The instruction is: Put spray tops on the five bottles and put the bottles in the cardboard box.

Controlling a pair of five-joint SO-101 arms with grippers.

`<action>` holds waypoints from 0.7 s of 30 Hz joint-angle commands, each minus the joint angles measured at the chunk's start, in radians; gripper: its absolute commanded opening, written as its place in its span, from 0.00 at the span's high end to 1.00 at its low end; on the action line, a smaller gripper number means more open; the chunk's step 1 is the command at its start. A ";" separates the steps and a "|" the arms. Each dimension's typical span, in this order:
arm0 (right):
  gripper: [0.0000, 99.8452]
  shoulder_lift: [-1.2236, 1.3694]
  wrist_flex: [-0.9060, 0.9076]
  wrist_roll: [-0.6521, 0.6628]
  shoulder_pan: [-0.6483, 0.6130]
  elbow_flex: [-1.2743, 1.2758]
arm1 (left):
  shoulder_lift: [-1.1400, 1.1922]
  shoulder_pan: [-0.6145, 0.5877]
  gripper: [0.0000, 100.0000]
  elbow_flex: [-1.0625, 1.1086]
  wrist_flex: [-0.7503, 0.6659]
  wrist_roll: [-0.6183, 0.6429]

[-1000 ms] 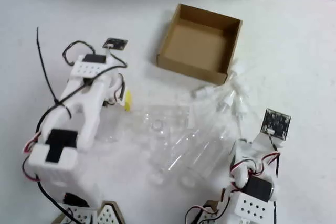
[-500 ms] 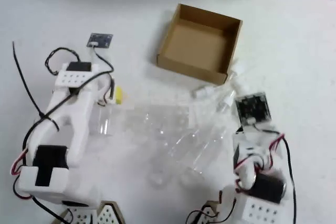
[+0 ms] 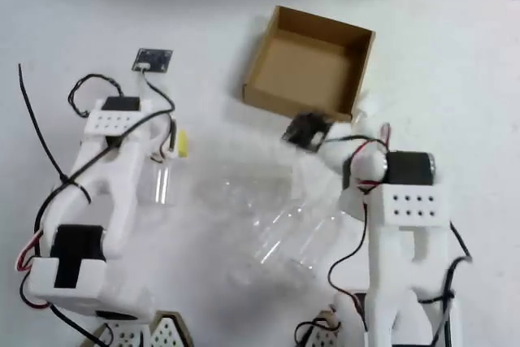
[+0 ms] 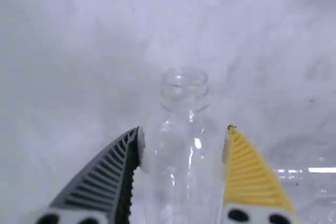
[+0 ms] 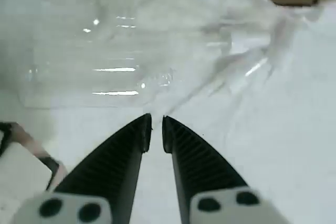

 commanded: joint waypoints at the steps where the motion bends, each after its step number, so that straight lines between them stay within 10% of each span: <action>1: 0.98 0.025 0.005 0.198 -0.058 -0.052 | -0.056 -0.033 0.88 -0.012 -0.020 -0.011; 21: 0.86 0.406 -0.437 0.496 -0.079 -0.058 | -0.054 -0.027 0.88 -0.005 -0.041 -0.014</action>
